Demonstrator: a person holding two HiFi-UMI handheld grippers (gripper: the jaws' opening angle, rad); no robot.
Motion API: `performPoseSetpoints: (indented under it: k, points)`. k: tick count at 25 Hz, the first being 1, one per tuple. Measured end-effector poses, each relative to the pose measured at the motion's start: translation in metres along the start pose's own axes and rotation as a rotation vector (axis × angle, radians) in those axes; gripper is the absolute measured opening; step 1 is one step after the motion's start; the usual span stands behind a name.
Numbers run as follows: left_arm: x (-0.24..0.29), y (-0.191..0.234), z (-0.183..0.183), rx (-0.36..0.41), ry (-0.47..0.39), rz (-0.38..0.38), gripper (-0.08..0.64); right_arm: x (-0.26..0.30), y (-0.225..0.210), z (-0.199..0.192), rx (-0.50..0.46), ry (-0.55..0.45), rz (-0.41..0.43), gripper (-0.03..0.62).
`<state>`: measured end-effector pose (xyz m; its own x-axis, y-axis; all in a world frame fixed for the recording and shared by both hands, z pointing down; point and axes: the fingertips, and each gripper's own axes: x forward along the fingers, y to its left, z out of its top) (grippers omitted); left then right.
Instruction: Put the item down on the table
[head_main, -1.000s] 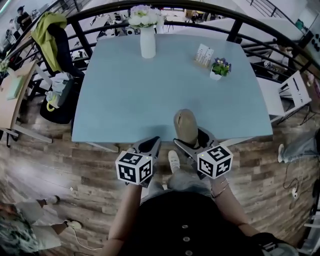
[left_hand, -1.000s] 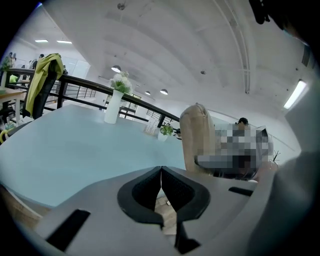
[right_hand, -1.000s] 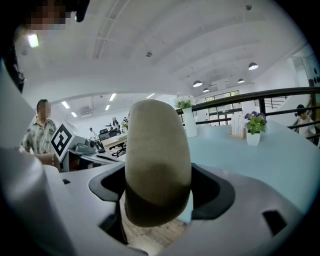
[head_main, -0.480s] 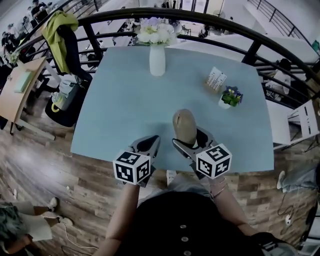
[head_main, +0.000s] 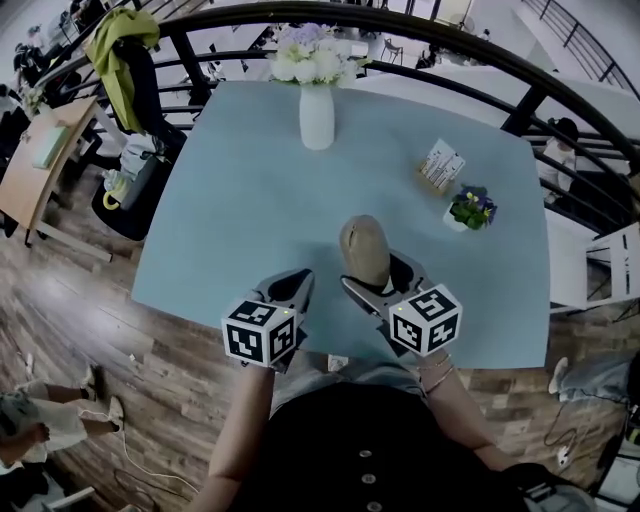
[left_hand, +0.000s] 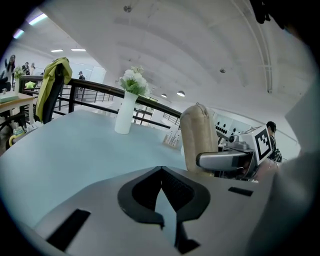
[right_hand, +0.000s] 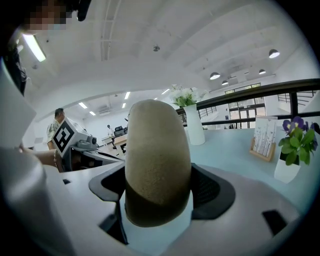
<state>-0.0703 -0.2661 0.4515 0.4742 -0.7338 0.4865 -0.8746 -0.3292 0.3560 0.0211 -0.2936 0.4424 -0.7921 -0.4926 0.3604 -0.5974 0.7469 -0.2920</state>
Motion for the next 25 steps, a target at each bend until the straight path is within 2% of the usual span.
performPoseSetpoints:
  k: [9, 18, 21, 25]
  points:
    - [0.013, 0.001, -0.015, -0.085, 0.034, -0.008, 0.017, 0.007, -0.014, -0.017, 0.032, 0.051, 0.027, 0.383]
    - [0.014, 0.015, -0.018, -0.110, 0.061, -0.003, 0.017, 0.011, -0.033, -0.014, 0.067, 0.049, -0.020, 0.383]
    - [0.018, 0.019, -0.015, -0.110, 0.074, -0.024, 0.017, 0.015, -0.036, -0.016, 0.078, 0.062, -0.040, 0.383]
    - [0.026, 0.018, -0.006, -0.079, 0.086, -0.090, 0.017, 0.019, -0.047, -0.011, 0.088, 0.063, -0.083, 0.383]
